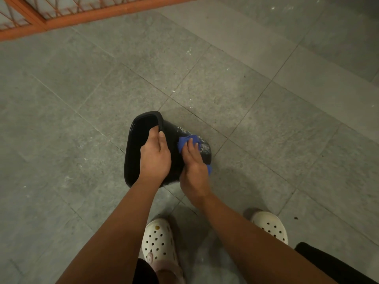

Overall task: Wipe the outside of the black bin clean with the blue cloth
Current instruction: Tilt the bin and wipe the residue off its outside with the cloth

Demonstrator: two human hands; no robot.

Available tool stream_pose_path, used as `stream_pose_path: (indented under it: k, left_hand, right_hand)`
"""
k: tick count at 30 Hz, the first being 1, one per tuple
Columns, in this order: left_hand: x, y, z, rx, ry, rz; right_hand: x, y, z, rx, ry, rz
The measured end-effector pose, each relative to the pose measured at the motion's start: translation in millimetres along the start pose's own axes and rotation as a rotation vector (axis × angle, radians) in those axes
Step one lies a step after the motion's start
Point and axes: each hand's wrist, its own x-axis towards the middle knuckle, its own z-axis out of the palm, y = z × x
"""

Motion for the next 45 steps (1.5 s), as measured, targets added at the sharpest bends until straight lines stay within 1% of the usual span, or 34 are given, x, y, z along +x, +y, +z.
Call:
stream_pose_path:
  k: [3, 5, 9, 11, 14, 16, 18, 21, 23, 25, 28, 31, 33, 36, 38, 40, 43, 45]
  left_hand:
    - [3, 0, -1, -0.011, -0.01, -0.006]
    - [3, -2, -2, -0.029, -0.009, -0.009]
    - [3, -4, -4, -0.057, 0.003, -0.04]
    - [3, -3, -4, -0.053, -0.002, -0.027]
    - [4, -3, -4, -0.055, 0.0, -0.004]
    - [5, -4, -5, -0.057, -0.007, 0.003]
    - [4, -5, -6, -0.064, -0.006, 0.001]
    - [3, -8, -7, -0.071, 0.006, -0.018]
    - [3, -8, -7, -0.08, 0.01, -0.036]
    - [3, -7, -6, -0.06, 0.007, -0.022]
    - [2, -5, -5, -0.05, -0.005, 0.009]
    - [2, -3, -4, -0.056, -0.031, 0.032]
    - [1, -3, -3, -0.055, -0.03, 0.028]
    - [0, -2, -2, -0.027, -0.032, 0.018]
    - [0, -1, -1, -0.025, -0.04, 0.026]
    - [3, -3, -2, -0.041, -0.026, 0.022]
    - [6, -7, -6, -0.054, 0.007, 0.001]
    - [7, -9, -7, -0.076, 0.015, -0.008]
  right_hand:
    - [5, -11, 3, 0.013, -0.03, -0.106]
    - [13, -9, 1, 0.004, -0.047, -0.112]
    - [12, 9, -3, -0.042, -0.036, 0.026]
    - [4, 8, -2, -0.038, -0.026, 0.048]
    - [-1, -3, 2, -0.019, -0.027, -0.066]
    - [6, -9, 3, -0.009, -0.035, -0.097]
    - [18, -7, 1, -0.003, -0.032, -0.071]
    - [25, 7, -4, -0.057, -0.038, 0.024]
    - [19, 16, -6, -0.071, -0.028, 0.086]
    - [7, 17, -4, -0.054, 0.0, 0.101]
    - [-2, 8, 0, -0.02, 0.0, 0.011]
    - [10, 8, -4, -0.016, -0.028, -0.086]
    - [17, 16, -7, -0.04, -0.04, -0.067]
    - [15, 30, -11, -0.112, -0.031, 0.044]
    - [7, 30, -11, -0.139, -0.008, 0.068]
    - [-2, 24, -6, -0.141, -0.003, 0.023]
    - [-5, 13, 2, -0.121, -0.043, -0.074]
    - [2, 16, 2, -0.124, -0.056, -0.085]
